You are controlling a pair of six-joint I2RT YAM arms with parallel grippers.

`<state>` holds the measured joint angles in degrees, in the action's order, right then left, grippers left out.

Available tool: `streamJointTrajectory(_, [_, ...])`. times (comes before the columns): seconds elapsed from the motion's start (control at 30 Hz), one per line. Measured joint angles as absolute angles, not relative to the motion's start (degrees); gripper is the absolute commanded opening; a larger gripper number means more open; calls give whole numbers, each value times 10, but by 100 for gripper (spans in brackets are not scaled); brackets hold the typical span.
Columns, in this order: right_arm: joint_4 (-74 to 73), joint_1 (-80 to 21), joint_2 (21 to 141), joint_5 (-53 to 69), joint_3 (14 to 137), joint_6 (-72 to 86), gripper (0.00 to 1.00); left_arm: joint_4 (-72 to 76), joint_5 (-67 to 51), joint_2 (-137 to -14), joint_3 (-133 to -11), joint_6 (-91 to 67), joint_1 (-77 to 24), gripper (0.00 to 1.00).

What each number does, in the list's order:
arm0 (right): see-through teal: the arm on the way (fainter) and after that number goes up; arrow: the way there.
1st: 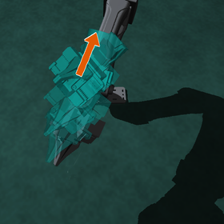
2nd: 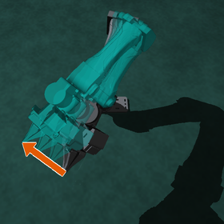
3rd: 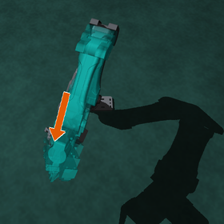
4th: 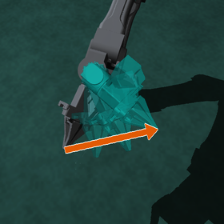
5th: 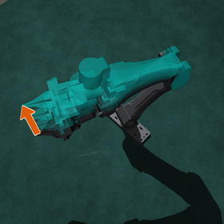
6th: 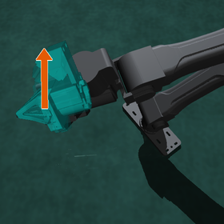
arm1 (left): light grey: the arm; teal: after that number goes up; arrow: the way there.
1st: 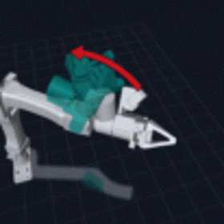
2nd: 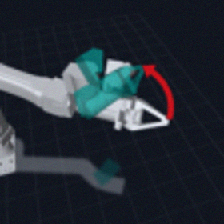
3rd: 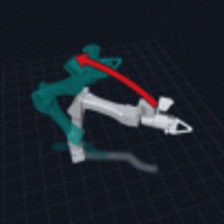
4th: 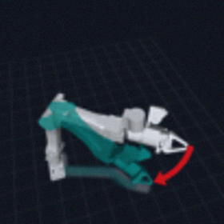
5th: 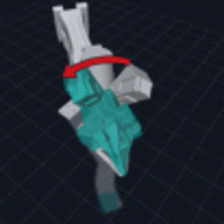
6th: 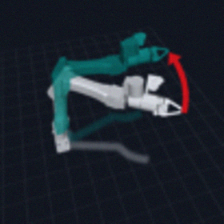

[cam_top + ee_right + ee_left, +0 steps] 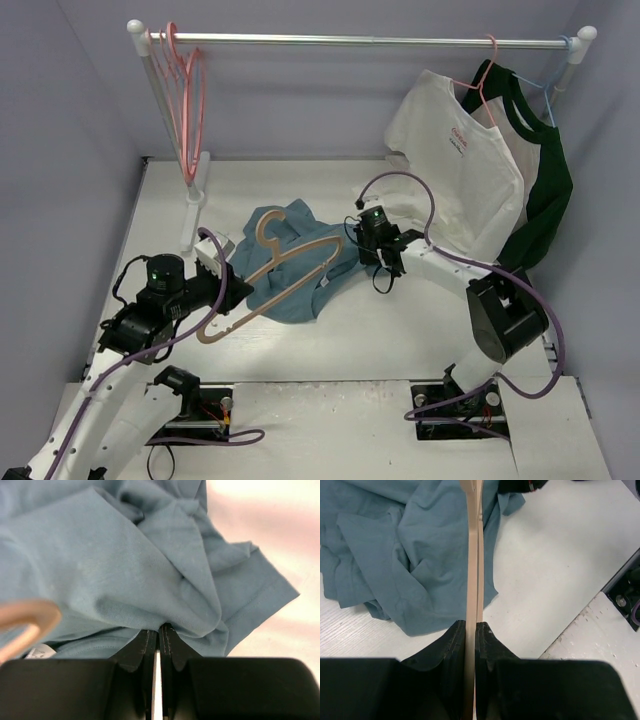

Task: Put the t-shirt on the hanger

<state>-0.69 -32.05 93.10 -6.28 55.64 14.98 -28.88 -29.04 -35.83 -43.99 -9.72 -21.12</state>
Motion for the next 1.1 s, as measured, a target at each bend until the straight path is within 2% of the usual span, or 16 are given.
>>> streamJointTrajectory(0.57, [-65, -304, 943, 25, 652, 131, 3, -292, -309, -375, -440, -99, -241, 0])
streamJointTrajectory(1.1, [-117, -304, 944, 67, 695, 118, 4, -261, -205, -440, -440, -90, -324, 0])
